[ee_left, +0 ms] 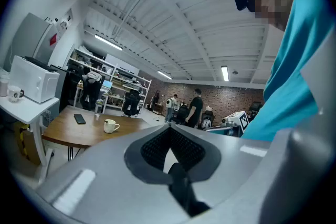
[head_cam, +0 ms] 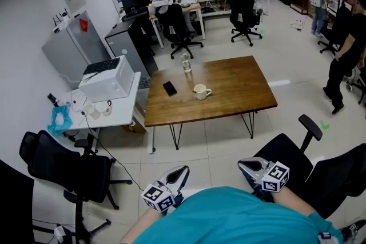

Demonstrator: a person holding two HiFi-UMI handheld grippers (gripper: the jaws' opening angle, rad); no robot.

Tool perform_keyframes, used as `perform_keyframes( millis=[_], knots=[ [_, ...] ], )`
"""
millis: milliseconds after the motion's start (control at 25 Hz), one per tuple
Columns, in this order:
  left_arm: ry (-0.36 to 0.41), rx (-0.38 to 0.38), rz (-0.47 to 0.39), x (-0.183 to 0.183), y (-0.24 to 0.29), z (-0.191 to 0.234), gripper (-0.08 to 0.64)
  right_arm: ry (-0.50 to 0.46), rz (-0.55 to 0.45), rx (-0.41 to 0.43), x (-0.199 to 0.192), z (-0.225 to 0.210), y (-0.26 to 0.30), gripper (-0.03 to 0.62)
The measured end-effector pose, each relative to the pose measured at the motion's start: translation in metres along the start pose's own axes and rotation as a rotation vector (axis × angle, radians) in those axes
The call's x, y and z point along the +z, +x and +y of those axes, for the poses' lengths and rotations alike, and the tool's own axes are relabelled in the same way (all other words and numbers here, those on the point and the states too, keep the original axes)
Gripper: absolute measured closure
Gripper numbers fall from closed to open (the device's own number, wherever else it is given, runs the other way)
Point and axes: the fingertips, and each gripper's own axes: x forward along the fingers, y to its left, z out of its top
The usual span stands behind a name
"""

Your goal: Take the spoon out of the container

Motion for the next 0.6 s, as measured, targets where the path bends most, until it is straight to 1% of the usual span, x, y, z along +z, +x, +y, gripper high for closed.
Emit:
perform_keyframes(
  millis=[120,200,280,360,480,600],
  knots=[
    [-0.013,0.001,0.010,-0.009,0.032,-0.023,0.560,-0.022,0.016,0.003,0.006,-0.014,-0.033,0.591],
    [0.003,-0.010,0.016,-0.011,0.054,-0.038,0.558,-0.031,0.024,0.002,0.008,-0.027,-0.054,0.591],
    [0.001,-0.012,0.025,-0.015,0.071,-0.051,0.560,-0.026,0.027,-0.007,0.009,-0.041,-0.074,0.591],
    [-0.016,-0.003,0.036,-0.019,0.081,-0.057,0.559,-0.014,0.021,-0.026,0.010,-0.055,-0.087,0.591],
    [-0.004,-0.005,0.045,-0.020,0.091,-0.042,0.559,0.008,-0.001,-0.048,0.008,-0.076,-0.086,0.591],
    [-0.017,-0.010,0.046,-0.027,0.105,-0.014,0.559,0.014,-0.002,-0.052,0.003,-0.098,-0.066,0.591]
  ],
)
